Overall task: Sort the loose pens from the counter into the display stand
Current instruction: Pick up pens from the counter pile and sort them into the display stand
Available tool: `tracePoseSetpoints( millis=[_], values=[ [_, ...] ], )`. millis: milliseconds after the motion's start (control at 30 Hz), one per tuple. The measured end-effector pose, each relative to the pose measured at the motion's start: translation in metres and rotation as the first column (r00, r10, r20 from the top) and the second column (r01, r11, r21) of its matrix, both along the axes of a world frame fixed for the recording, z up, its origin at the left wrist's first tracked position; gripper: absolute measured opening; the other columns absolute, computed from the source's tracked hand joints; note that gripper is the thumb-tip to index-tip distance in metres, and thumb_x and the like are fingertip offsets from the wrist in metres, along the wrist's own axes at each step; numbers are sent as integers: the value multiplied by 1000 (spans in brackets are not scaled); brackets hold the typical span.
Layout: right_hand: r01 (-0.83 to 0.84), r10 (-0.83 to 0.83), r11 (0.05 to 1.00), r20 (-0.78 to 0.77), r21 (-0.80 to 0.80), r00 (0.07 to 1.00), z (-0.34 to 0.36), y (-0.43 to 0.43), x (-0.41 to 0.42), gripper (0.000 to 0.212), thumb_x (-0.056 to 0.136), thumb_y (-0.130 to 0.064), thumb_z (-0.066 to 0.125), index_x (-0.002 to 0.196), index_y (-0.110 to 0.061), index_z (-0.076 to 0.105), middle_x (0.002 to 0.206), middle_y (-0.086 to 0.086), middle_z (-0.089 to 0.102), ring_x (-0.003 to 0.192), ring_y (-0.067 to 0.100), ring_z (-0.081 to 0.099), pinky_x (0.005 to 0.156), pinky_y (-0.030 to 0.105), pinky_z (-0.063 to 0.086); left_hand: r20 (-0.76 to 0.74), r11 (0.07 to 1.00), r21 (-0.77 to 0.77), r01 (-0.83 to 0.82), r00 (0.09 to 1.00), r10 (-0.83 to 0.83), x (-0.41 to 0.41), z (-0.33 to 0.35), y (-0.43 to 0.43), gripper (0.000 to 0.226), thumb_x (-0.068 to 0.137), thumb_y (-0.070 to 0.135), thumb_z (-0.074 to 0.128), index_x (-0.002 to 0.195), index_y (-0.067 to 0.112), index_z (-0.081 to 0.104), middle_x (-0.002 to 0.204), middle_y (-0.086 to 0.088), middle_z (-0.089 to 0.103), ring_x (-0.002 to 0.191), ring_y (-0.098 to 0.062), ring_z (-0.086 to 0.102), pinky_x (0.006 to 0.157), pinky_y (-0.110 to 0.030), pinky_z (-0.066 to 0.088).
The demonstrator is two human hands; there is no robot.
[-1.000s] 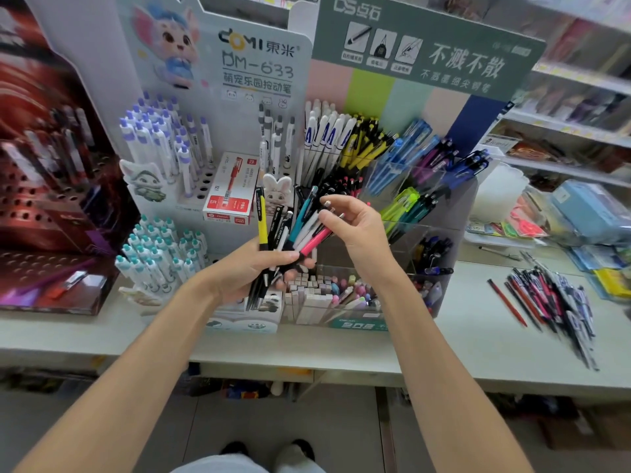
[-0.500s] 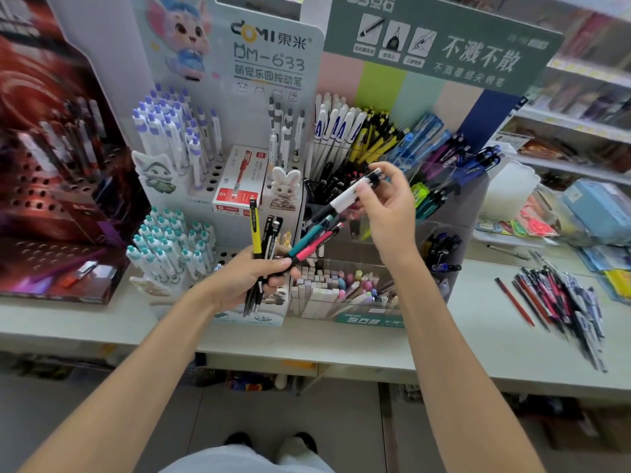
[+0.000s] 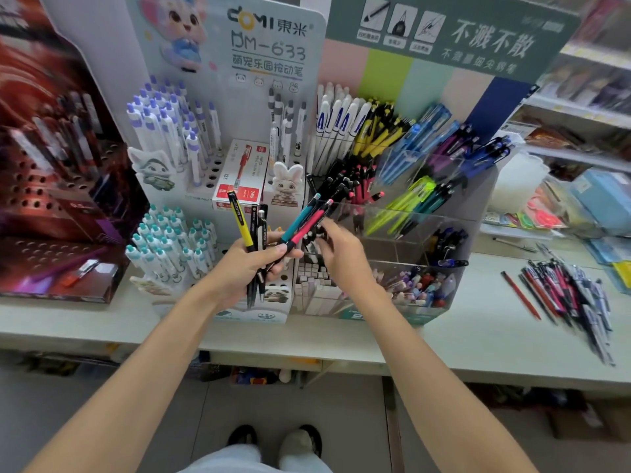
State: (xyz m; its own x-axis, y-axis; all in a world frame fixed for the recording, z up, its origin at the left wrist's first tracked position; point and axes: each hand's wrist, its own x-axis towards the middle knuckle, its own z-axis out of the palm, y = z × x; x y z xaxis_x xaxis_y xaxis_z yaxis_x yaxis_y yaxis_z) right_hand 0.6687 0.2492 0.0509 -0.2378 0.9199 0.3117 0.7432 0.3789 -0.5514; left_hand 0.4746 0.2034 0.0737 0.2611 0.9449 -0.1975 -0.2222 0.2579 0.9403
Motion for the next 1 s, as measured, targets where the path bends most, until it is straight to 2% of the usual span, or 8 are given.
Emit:
tracePoseSetpoints(
  millis=[100,167,267,433,533,633,800,1000],
  values=[
    [63,-60,997,-78,34,995,9,-6,11,42,98,-18,56,140,-16,51,119,4,59,92,12,55,87,29,49,20,1000,-22,1,1000,-1,7,4,1,27,97,5,54,123,7,61,102,-14,73,61,-11,51,57,-20,46],
    [120,-120,993,-302,-18,946,30,-15,20,41,101,-26,50,142,-20,48,114,-9,60,94,3,56,86,19,45,18,1000,-14,25,1000,-24,15,7,4,28,96,5,54,123,9,61,101,-14,73,62,-12,51,56,-21,46],
    [81,-162,983,-558,-167,814,59,-17,31,40,97,-31,56,136,-26,51,116,-8,64,111,9,59,98,30,49,-30,996,10,92,995,-92,40,14,11,26,95,6,57,121,8,62,101,-15,74,60,-11,52,55,-21,47],
    [129,-142,990,-543,-62,828,90,-12,70,19,94,-11,62,110,-20,64,99,1,67,92,16,65,87,37,55,-55,982,5,187,981,-186,93,25,23,25,96,7,58,120,12,61,95,-9,76,66,-11,61,63,-22,55],
    [327,-248,945,-697,-20,673,109,-5,110,19,96,-8,58,110,-21,61,93,3,66,84,12,63,79,27,56,-85,977,18,214,973,-212,114,26,30,24,97,4,55,119,12,63,97,-7,76,71,-14,64,73,-31,55],
    [577,-354,816,-754,40,553,119,10,151,19,97,-9,55,114,-15,62,87,-5,62,81,10,62,78,26,56,-87,983,16,185,979,-183,127,24,35,25,98,4,54,122,8,61,104,-12,74,72,-15,65,64,-28,54],
    [654,-448,734,-593,184,669,102,30,183,30,98,-11,54,126,-8,60,115,4,65,100,11,60,89,21,50,-25,988,25,151,988,-151,136,28,40,27,97,4,55,123,9,61,109,-16,72,74,-16,65,65,-25,55],
    [267,-260,962,-121,52,958,61,44,171,39,97,-9,54,136,-8,56,128,10,62,119,23,57,100,19,37,-33,987,49,153,988,-152,133,34,38,30,97,6,55,126,12,61,112,-14,72,80,-15,66,71,-25,55]
  ],
)
